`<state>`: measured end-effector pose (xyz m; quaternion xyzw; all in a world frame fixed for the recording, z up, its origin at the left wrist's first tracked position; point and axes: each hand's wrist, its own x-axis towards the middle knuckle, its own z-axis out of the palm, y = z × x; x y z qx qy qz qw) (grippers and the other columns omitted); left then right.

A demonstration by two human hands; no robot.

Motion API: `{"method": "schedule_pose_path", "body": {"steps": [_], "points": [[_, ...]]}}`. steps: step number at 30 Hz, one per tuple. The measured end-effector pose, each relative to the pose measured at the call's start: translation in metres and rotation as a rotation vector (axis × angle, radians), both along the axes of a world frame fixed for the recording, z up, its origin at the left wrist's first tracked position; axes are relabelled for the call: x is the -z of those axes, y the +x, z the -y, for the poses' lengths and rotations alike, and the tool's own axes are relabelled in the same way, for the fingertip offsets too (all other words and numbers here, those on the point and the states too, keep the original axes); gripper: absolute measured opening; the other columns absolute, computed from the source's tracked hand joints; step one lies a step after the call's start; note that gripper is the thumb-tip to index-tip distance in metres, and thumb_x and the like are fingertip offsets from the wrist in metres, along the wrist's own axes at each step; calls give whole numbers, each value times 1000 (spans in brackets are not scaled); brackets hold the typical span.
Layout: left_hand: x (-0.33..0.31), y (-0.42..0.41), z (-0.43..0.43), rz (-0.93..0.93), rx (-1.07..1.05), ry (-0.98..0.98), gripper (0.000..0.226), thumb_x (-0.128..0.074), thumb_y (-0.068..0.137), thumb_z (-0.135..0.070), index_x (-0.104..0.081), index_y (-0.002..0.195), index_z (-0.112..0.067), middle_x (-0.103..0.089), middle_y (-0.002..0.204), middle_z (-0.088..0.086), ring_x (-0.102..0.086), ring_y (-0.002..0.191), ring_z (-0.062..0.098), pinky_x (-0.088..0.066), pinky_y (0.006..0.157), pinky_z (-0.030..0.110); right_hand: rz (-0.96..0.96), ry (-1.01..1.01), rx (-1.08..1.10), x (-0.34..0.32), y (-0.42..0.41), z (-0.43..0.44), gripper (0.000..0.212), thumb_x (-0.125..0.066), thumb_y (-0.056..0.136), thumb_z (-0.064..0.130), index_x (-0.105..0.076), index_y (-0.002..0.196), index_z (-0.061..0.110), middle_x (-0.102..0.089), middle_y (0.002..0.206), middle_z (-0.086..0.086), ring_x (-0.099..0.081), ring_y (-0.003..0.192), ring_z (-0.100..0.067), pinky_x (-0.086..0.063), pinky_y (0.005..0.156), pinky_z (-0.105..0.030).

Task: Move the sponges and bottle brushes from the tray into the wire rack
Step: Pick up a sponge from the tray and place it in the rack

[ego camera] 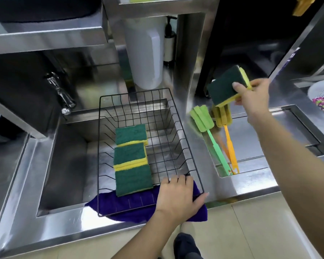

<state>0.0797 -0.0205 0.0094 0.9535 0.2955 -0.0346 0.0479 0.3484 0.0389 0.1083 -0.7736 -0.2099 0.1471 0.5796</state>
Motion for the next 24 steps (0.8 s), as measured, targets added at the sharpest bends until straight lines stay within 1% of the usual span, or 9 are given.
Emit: {"method": "schedule_pose_path", "body": {"steps": [3,5,6,9,13,17,19,21,24], "points": [[-5,-15,-7,3,-72,5,79,-12,81,-73,-62,100,-14,-67,96,4,-60,89,24,-42,78,40,-67,2,-120,7,-28,-24,43,-69,80,20,-31,98,13,-50,88,0,-55,71,-16,-51,60,-27],[-2,-26,-13,28,-87,-20,82,-14,80,-76,-62,102,-14,-67,98,5,-60,91,25,-42,81,41,-111,9,-191,14,-49,-40,40,-67,82,14,-31,100,12,-49,81,4,-54,66,-12,-49,56,-23],[2,-34,-15,59,-95,-5,81,-16,80,-76,-63,101,-14,-68,97,5,-60,90,25,-43,81,42,-149,20,-222,19,-61,-49,40,-66,83,13,-32,102,13,-49,80,4,-54,65,-13,-49,56,-22],[3,-54,-21,129,-174,55,66,-29,82,-72,-64,77,-16,-65,71,0,-60,67,21,-49,65,36,-211,-4,-297,28,-89,-71,40,-66,83,14,-35,108,17,-53,88,-1,-56,70,-15,-51,55,-20],[11,-78,-30,212,-319,145,58,-35,84,-65,-62,71,-16,-60,63,0,-57,59,21,-47,57,32,-338,-73,-403,46,-127,-98,32,-68,81,10,-44,101,8,-57,106,-12,-62,93,-26,-56,70,-28],[12,-78,-30,220,-364,146,55,-35,84,-63,-59,69,-17,-61,63,0,-57,60,21,-47,55,34,-518,-82,-454,61,-151,-113,13,-63,84,6,-51,85,11,-60,107,-12,-61,109,-29,-55,87,-34],[13,-78,-30,224,-369,137,55,-34,84,-64,-60,71,-17,-62,65,1,-58,62,22,-48,58,35,-652,-59,-433,68,-155,-120,13,-61,85,4,-57,98,3,-61,115,-14,-60,110,-28,-53,92,-34],[14,-78,-30,227,-375,136,56,-33,85,-64,-60,73,-16,-63,67,1,-58,65,22,-48,60,36,-776,-16,-378,75,-156,-126,34,-60,86,5,-53,119,-2,-60,123,-15,-61,107,-27,-55,86,-33],[15,-78,-29,250,-377,149,56,-34,84,-64,-61,72,-16,-62,66,1,-58,63,21,-48,60,34,-816,-46,-323,83,-160,-134,38,-59,87,8,-52,124,4,-61,123,-11,-62,105,-24,-55,79,-30]]}}
